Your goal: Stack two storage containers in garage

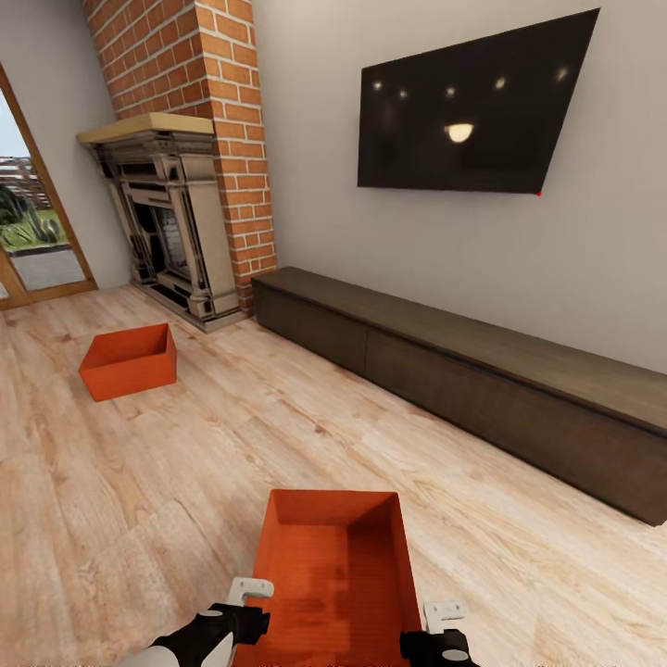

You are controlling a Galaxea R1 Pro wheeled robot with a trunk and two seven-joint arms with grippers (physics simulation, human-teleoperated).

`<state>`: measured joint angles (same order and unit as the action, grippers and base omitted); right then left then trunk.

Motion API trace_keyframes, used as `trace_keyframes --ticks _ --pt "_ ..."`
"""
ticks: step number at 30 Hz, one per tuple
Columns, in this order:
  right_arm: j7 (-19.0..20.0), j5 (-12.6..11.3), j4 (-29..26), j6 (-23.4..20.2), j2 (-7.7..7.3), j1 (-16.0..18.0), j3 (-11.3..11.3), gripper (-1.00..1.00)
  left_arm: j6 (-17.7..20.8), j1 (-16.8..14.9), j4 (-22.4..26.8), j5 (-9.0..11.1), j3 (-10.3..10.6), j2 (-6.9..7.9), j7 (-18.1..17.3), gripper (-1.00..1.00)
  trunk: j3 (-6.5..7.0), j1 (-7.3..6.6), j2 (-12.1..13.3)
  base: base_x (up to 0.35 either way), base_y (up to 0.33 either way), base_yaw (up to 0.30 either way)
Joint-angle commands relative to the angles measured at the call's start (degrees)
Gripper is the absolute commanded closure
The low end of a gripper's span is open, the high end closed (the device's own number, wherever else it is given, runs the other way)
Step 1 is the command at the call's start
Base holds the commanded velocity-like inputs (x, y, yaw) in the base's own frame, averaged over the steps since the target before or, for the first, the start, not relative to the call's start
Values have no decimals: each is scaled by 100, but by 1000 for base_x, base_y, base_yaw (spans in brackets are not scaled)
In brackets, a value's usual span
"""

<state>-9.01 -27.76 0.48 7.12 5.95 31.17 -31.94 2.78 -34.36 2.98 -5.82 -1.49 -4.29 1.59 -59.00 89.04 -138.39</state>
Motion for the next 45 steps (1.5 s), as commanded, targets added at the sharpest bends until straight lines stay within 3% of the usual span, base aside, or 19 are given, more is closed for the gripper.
trace_keyframes --ticks 1,12,14,45 --pt "-13 -50 5 17 3 3 -49 -100 29 0 10 -60 -18 -2 17 -100 -23 21 -43 0 0 0" --pt "-13 -40 5 9 -3 3 -53 -100 29 0 9 -60 -18 -2 17 -100 -221 263 -485 0 0 0" --pt "-13 -36 5 9 -5 3 -55 -100 29 0 9 -60 -18 -2 17 -100 -265 268 -487 0 0 0" --pt "-13 -26 -4 9 -6 3 -58 -100 27 0 5 -69 -18 8 13 -100 -265 268 -487 0 0 0"
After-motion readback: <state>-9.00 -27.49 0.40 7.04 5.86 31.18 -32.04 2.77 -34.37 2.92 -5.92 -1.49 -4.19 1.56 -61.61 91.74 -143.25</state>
